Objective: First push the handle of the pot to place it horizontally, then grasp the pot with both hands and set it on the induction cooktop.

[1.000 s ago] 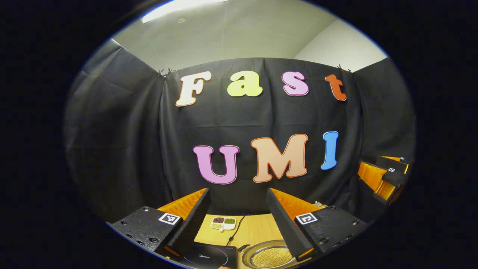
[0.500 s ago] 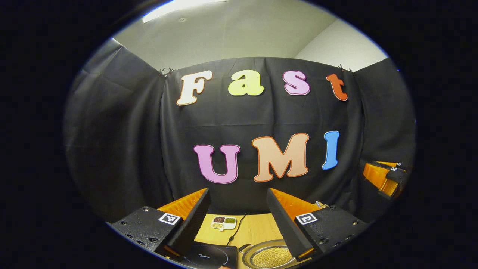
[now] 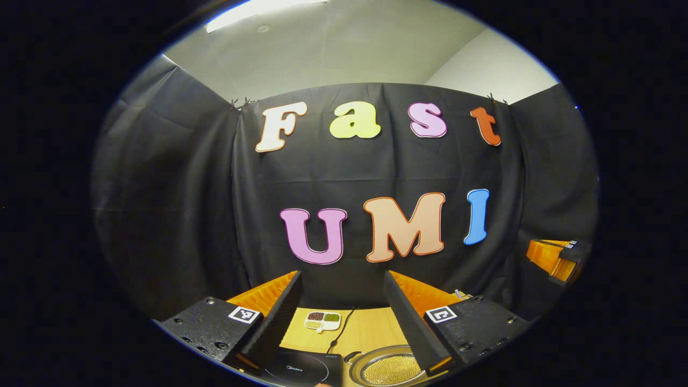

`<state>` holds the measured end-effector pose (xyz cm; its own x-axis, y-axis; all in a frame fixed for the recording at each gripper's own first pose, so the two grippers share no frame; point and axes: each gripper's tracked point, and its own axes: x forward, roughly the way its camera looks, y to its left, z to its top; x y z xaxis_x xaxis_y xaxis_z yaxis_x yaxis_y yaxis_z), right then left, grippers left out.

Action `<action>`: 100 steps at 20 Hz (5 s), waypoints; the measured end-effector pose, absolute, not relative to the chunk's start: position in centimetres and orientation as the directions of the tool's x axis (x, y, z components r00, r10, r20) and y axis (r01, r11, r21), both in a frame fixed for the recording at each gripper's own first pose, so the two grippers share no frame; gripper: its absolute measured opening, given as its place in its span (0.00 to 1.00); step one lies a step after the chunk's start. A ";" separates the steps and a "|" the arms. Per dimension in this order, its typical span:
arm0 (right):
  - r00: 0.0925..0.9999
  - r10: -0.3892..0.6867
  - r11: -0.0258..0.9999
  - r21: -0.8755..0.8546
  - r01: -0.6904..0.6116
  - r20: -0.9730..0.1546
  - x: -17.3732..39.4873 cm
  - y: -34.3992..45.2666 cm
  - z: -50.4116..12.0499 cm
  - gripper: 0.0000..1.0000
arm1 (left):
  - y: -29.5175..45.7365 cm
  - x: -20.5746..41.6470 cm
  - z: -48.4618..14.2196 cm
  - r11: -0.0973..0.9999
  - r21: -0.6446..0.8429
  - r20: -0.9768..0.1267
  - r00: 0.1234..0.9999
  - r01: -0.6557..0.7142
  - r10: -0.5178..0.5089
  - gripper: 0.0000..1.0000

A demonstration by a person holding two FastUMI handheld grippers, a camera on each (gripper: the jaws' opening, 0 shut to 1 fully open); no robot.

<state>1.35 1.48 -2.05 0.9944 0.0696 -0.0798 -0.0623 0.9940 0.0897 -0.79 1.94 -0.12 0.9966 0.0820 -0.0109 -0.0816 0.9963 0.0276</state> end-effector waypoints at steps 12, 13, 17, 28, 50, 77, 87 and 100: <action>0.959 0.152 0.988 0.015 -0.153 -0.238 -0.9 2.9 -12.5 0.03 | 2.6 -1.0 0.1 0.994 0.035 -0.007 0.995 -0.101 0.101 0.94; 0.952 0.163 0.986 0.011 -0.166 -0.258 -1.2 3.1 -13.6 0.03 | 2.7 -1.0 0.2 0.994 0.035 -0.007 0.995 -0.102 0.103 0.94; 0.909 0.210 0.973 -0.013 -0.230 -0.359 -3.0 3.9 -20.1 0.03 | 3.1 -1.2 0.1 0.993 0.033 -0.005 0.994 -0.113 0.113 0.96; 0.668 0.314 0.905 0.000 -0.426 -0.674 -10.3 6.0 -38.5 0.06 | 5.3 -2.1 -0.2 0.984 0.039 -0.013 0.985 -0.174 0.175 0.94; 0.456 0.216 0.926 0.033 -0.376 -0.864 -10.2 3.4 -50.2 0.04 | 10.1 -3.8 -1.1 0.948 0.062 -0.038 0.948 -0.312 0.315 0.94; 0.572 0.151 0.947 -0.048 -0.318 -0.806 -2.6 -0.6 -46.2 0.03 | 8.6 -0.6 -3.9 0.958 0.009 -0.080 0.955 -0.287 0.287 0.97; 0.697 0.178 0.959 -0.035 -0.280 -0.695 -0.5 0.6 -41.1 0.16 | 6.5 1.2 -8.9 0.977 0.021 -0.171 0.962 -0.212 0.213 0.97; 0.752 0.153 0.974 -0.029 -0.223 -0.641 1.9 0.6 -39.8 1.00 | 3.9 3.1 -18.0 0.992 -0.030 -0.379 0.920 -0.122 0.102 0.97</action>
<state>1.89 0.55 -39.76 0.7519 0.1533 -0.6413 -0.2232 0.9743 -0.0288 3.05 3.91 -17.99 0.9198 0.1018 -0.3790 -0.1220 0.9921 -0.0297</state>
